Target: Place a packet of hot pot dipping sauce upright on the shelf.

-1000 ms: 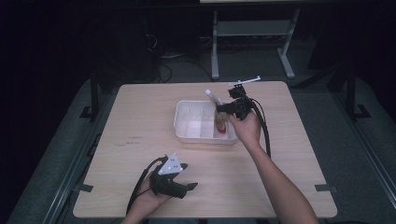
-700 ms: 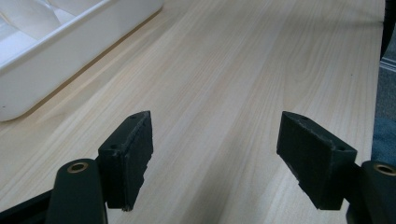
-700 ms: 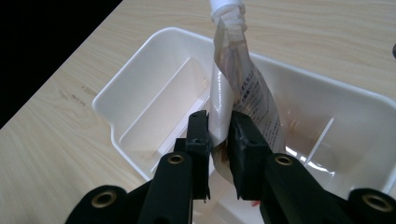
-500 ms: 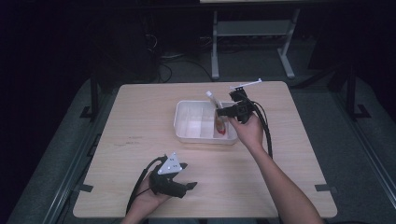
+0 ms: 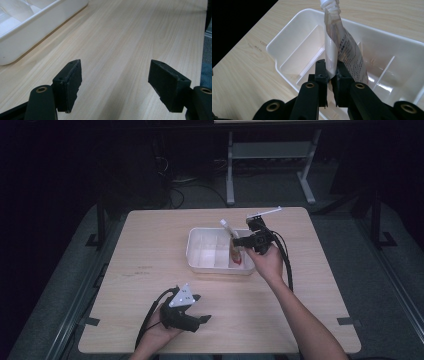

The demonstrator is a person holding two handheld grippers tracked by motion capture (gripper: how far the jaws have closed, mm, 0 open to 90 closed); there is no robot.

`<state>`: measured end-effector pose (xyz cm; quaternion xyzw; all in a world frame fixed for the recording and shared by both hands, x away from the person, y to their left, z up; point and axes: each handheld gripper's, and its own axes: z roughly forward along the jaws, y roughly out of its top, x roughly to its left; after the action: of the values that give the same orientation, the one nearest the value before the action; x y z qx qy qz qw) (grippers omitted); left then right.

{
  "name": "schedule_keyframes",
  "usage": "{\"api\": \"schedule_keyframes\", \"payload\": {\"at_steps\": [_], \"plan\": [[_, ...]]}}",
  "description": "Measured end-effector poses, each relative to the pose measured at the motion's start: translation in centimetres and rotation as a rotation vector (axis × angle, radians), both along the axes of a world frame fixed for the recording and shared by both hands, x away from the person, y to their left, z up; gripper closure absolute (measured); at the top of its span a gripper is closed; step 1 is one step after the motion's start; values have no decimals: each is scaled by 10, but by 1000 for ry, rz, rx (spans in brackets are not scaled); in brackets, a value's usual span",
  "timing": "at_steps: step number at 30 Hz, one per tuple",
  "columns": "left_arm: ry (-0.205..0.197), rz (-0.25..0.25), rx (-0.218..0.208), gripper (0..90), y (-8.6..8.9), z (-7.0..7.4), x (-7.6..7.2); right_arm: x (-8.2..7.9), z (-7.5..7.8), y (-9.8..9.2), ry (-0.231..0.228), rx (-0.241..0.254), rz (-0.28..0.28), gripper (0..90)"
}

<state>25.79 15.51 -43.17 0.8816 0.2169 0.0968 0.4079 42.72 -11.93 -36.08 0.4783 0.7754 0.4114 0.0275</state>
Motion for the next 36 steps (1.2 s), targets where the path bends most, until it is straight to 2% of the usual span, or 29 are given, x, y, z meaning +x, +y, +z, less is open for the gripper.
{"api": "schedule_keyframes", "payload": {"at_steps": [10, 14, 23, 36], "plan": [[-3, 0, 1, 265, 1, 1, 0, -5, -1, 4, 0, 7, 16, 812], [-6, 0, 4, 265, 1, 1, 0, -6, -2, 3, 6, 29, 14, 795], [-8, 7, 0, 265, 2, 1, 0, -9, -2, -1, 7, 44, 24, 764], [-11, 14, -4, 265, 3, 2, 1, -16, -3, -7, -8, 27, 41, 693]]}}
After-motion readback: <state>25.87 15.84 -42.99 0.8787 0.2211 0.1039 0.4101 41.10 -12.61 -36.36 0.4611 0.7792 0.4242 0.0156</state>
